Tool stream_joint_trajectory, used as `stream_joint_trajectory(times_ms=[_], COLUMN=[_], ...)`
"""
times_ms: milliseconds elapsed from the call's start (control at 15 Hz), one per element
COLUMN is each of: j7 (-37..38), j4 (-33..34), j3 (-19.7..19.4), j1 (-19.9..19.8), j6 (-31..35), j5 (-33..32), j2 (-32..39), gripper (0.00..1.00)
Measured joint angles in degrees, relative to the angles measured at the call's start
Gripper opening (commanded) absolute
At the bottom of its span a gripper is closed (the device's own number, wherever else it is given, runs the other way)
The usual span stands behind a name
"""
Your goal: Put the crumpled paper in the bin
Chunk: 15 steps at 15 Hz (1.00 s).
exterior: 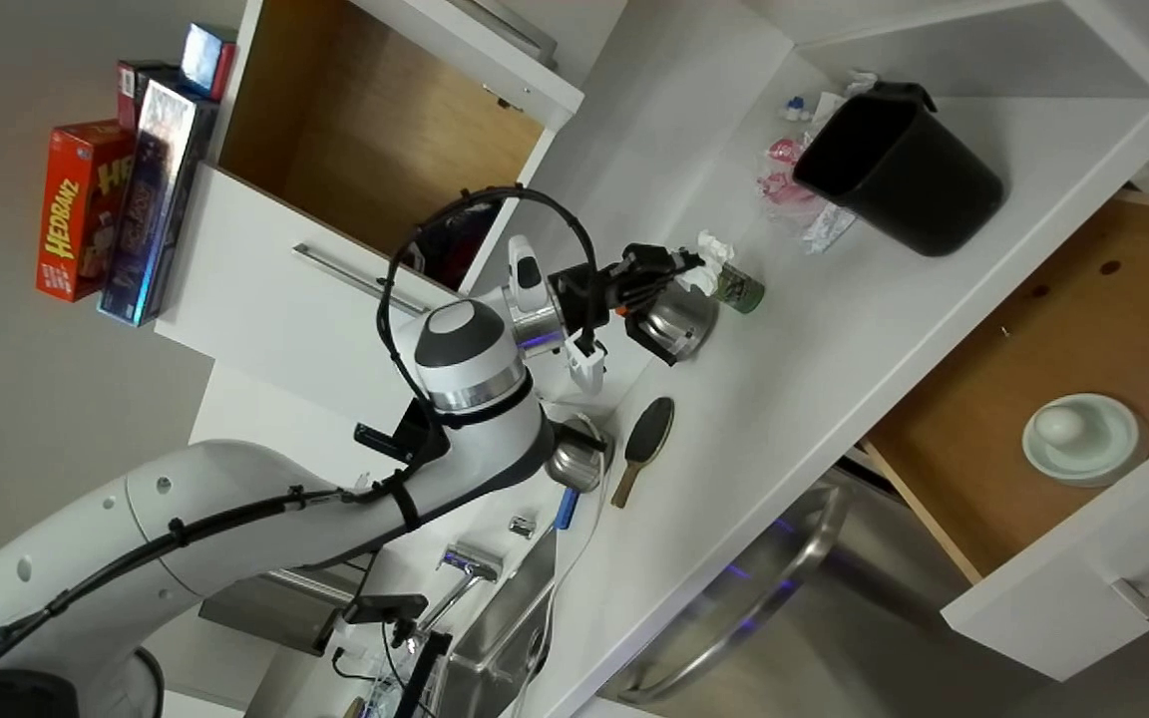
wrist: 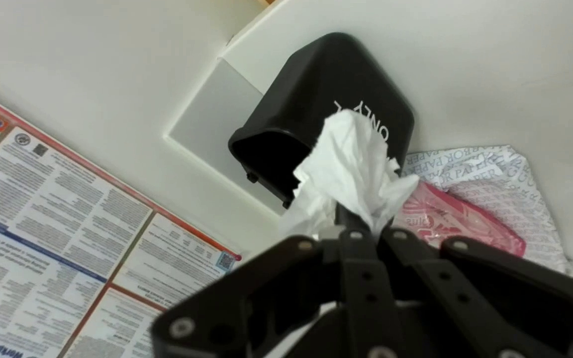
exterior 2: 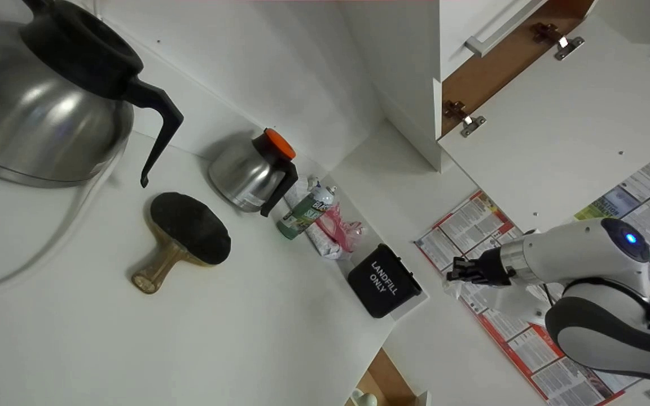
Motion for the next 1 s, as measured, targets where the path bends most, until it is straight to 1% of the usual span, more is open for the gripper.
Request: stream_joint_trajectory(times_ms=[267,600,800,1000], j7=[9.72,17.62,21.87,22.91], j4=[6.16,14.27,18.76,22.85], j3=[-1.54,-4.06,-4.48,-4.42], j1=[-1.59,-3.51,-4.52,-5.38], j6=[0.15,0.58,0.59,0.88], j5=[-3.82,-4.79,-3.7,0.49], j2=[4.58,12.46,17.61,22.83], gripper=[0.01,0.01,0.01,0.01])
